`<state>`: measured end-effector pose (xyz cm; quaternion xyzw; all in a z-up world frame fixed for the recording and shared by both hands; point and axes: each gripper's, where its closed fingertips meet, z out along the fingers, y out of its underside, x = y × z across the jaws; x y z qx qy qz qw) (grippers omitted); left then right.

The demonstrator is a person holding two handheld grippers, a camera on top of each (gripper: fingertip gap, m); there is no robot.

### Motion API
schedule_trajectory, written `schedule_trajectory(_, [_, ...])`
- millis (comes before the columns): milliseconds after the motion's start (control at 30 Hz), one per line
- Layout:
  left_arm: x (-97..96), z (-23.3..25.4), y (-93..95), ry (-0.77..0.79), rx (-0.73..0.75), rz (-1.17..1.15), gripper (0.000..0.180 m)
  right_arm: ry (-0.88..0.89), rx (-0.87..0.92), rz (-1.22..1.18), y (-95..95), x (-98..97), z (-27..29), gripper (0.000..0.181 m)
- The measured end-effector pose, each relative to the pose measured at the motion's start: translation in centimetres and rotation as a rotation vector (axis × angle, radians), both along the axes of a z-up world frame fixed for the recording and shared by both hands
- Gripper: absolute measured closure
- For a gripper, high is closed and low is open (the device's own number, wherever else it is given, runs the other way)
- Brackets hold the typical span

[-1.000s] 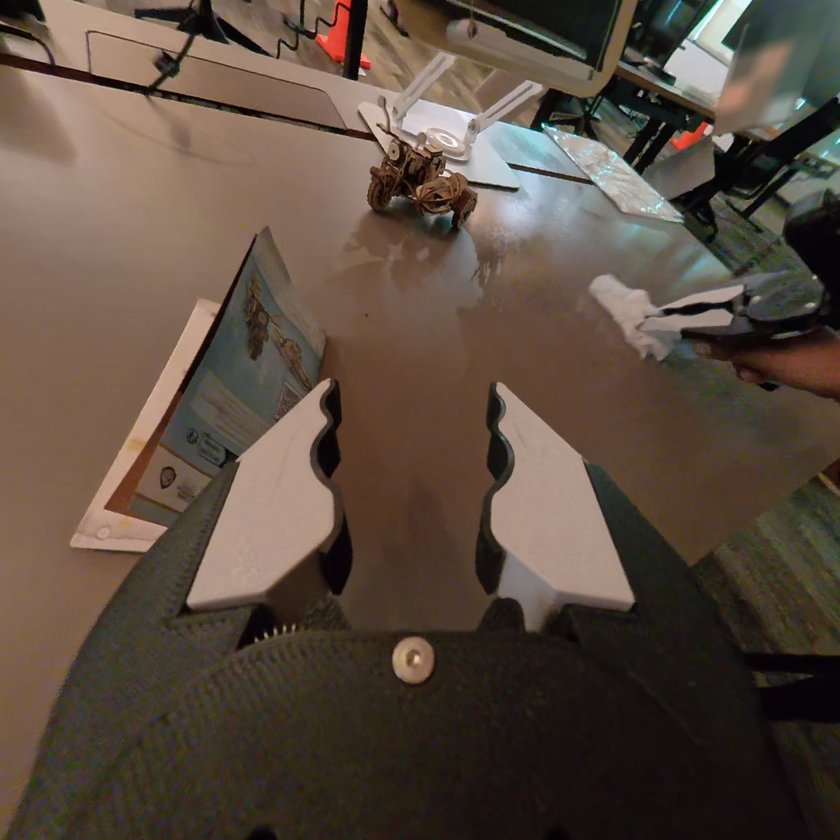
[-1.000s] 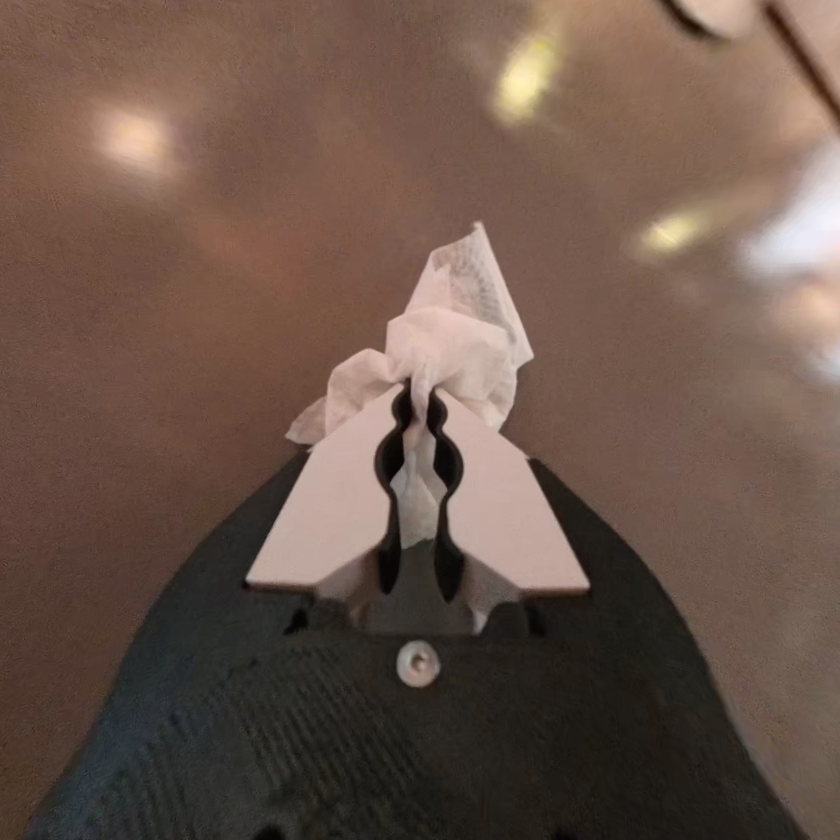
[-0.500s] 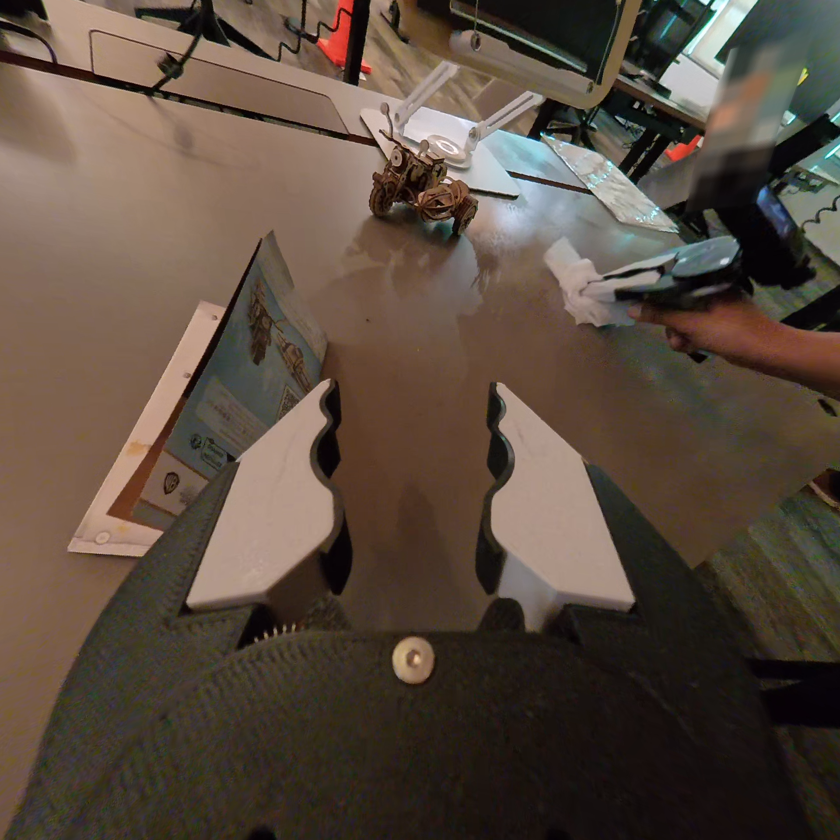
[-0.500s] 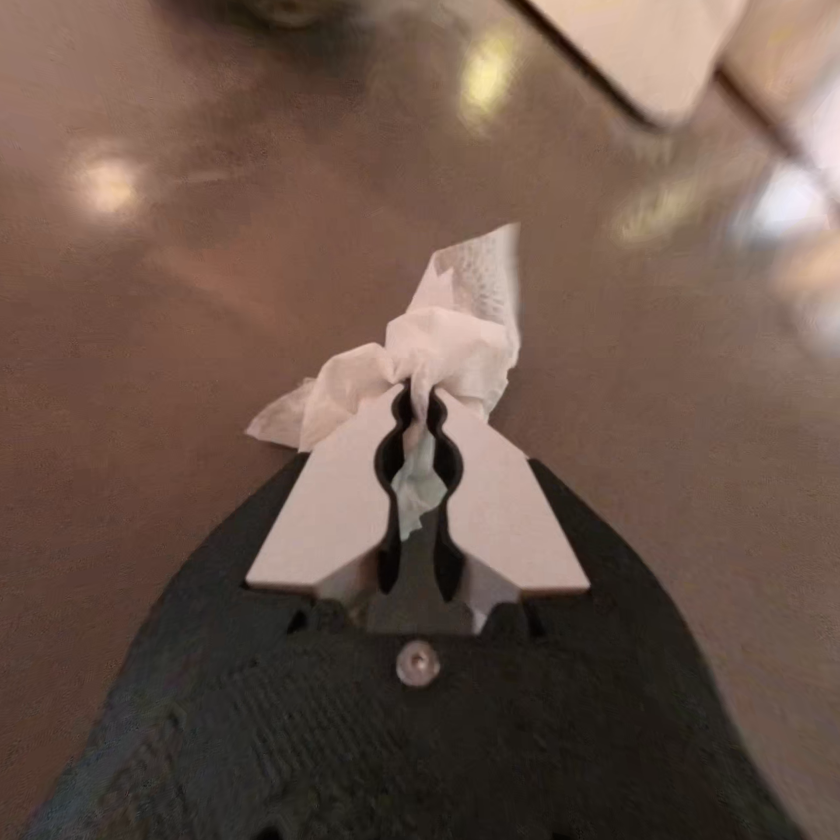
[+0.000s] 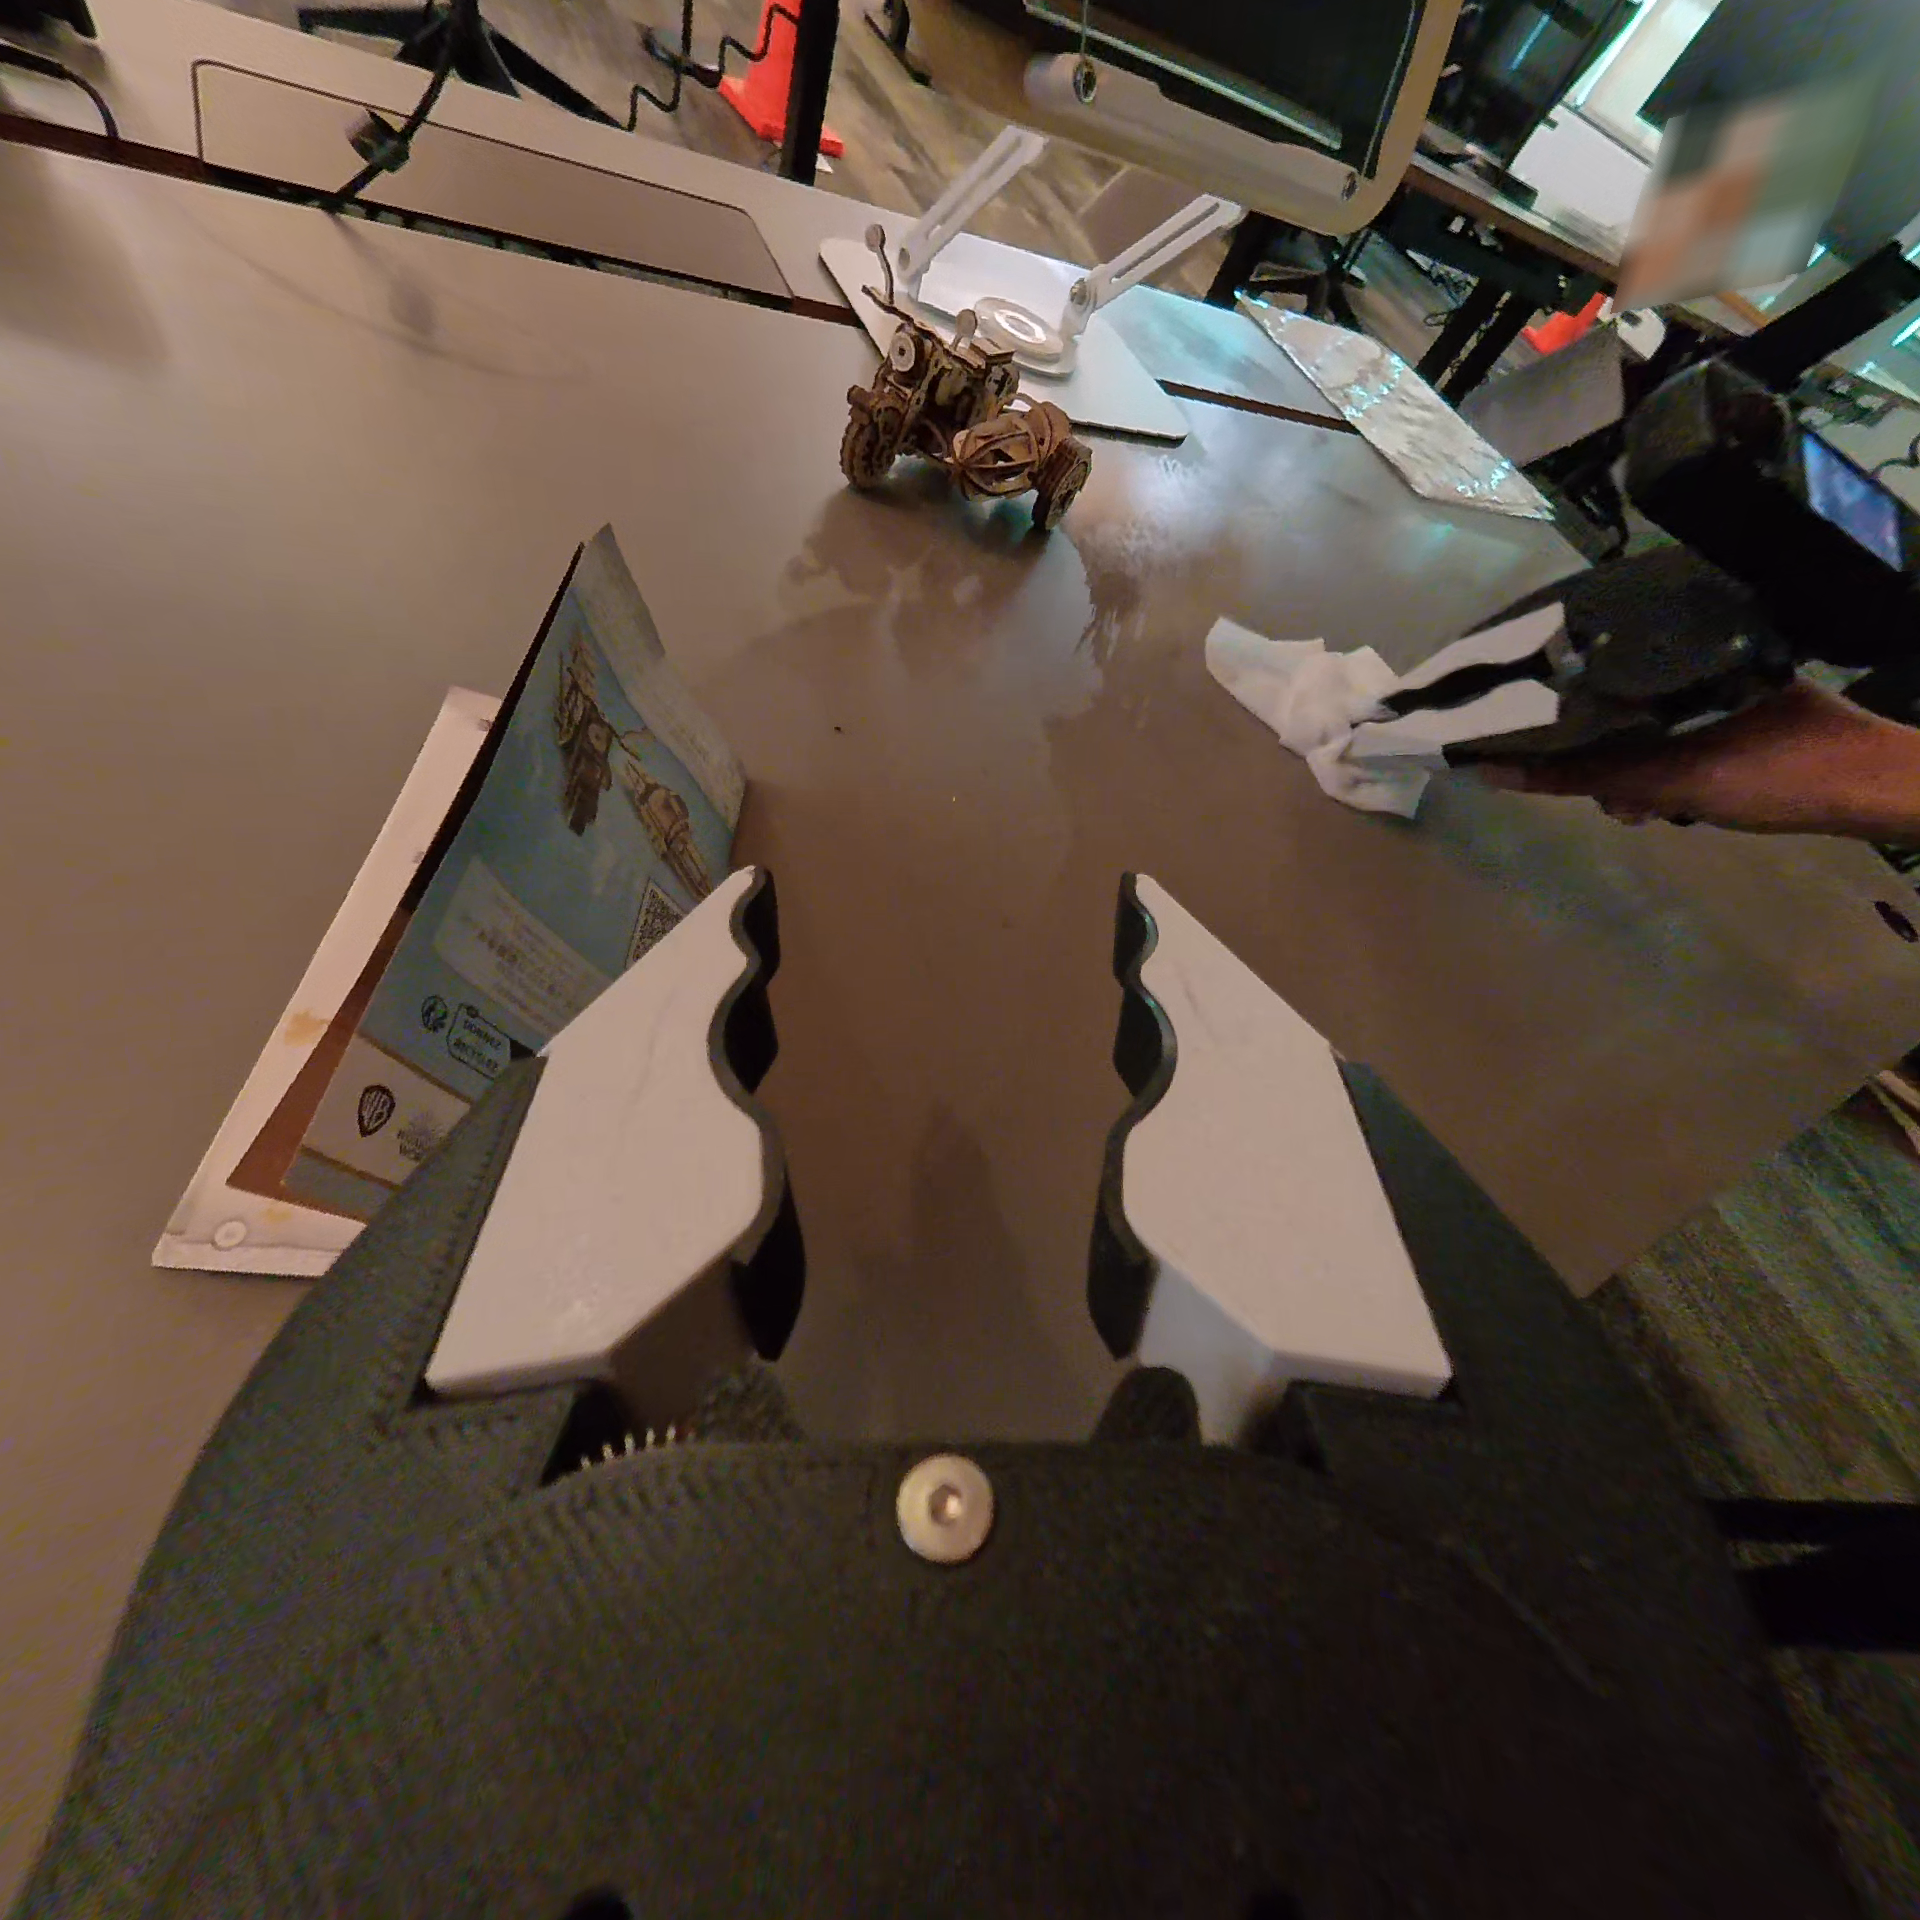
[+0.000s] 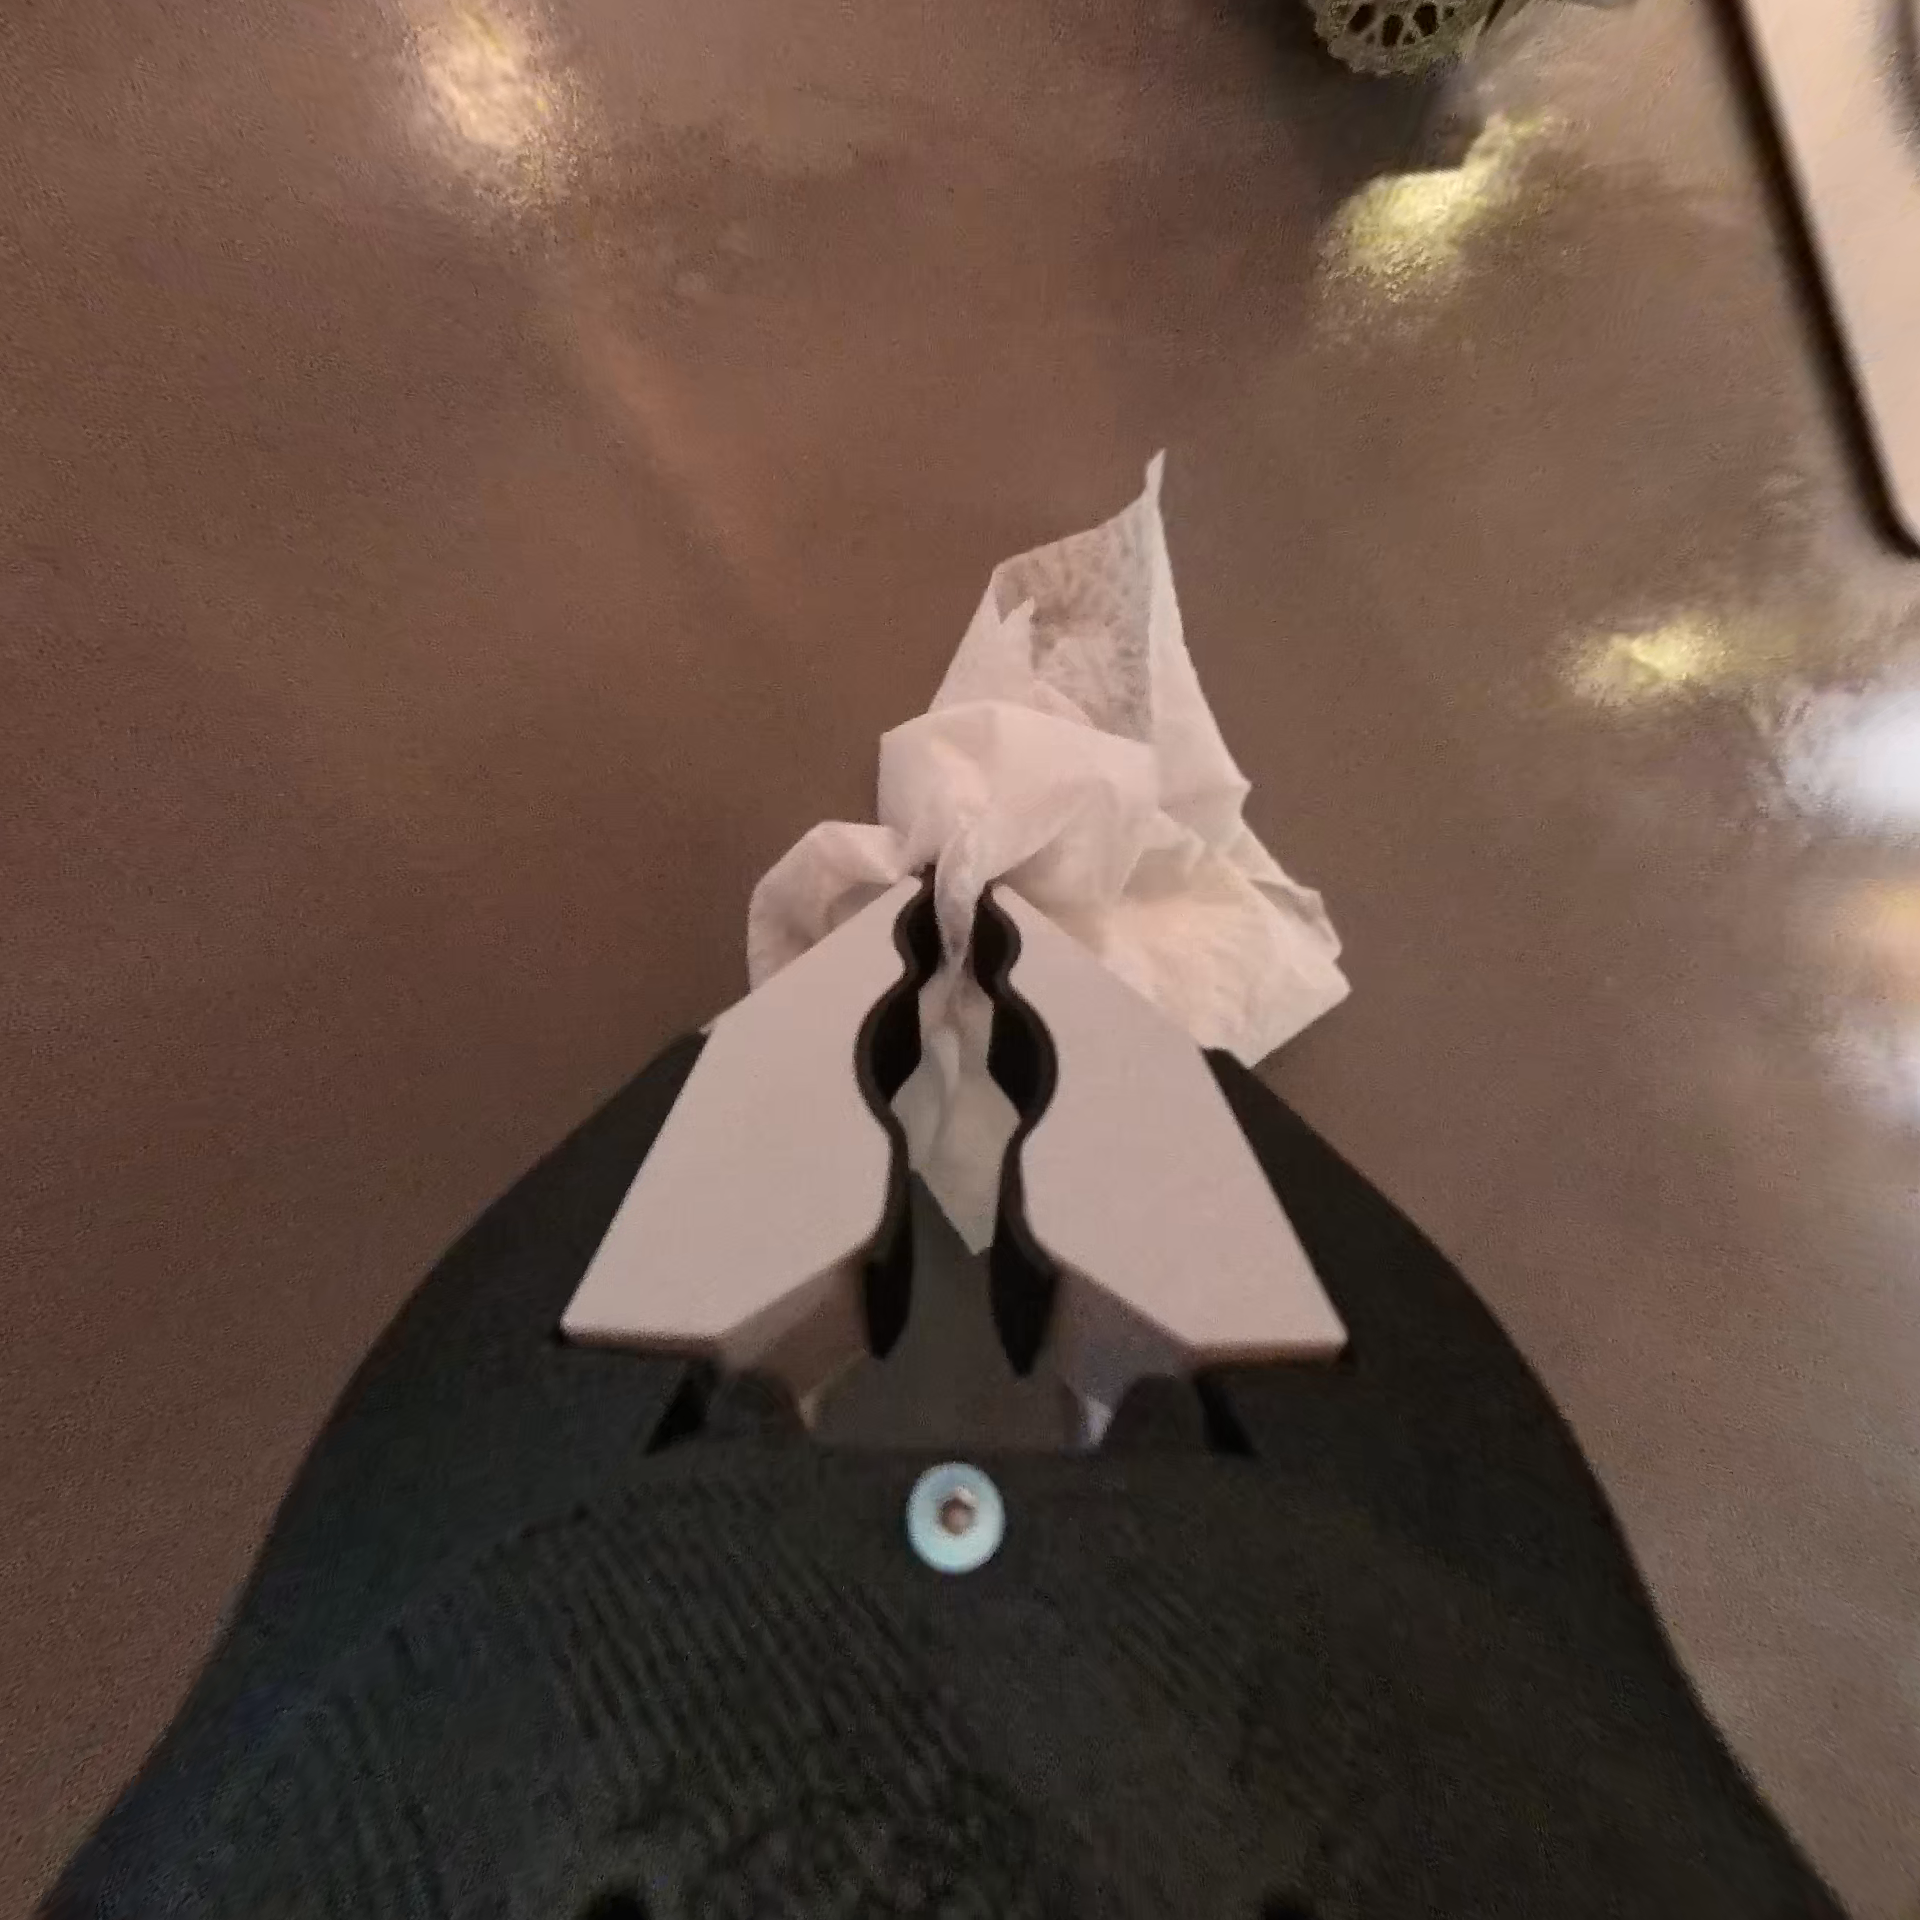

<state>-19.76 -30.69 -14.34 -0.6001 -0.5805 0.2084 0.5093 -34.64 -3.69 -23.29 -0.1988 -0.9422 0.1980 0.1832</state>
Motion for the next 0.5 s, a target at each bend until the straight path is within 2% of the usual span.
schedule_trajectory(100, [-0.1,-0.1,0.0,-0.001,-0.006,0.003,0.119,-0.048,-0.126,-0.074,0.6,-0.2,1.0,0.175])
schedule_trajectory(167, [0.0,0.0,-0.1,0.003,0.000,0.001,0.119,0.030,-0.265,-0.075,0.1,-0.6,4.3,0.175])
schedule_trajectory(233, [0.0,0.1,-0.1,0.006,0.009,0.000,0.119,0.063,-0.311,-0.106,0.8,-0.8,6.1,0.172])
schedule_trajectory(367, [0.0,0.1,-0.1,0.002,0.010,0.000,0.119,0.042,-0.229,-0.171,3.6,-1.7,4.6,0.148])
schedule_trajectory(500, [-0.1,0.0,-0.1,-0.001,0.003,0.001,0.119,-0.058,-0.293,-0.292,4.0,-2.4,3.3,0.125])
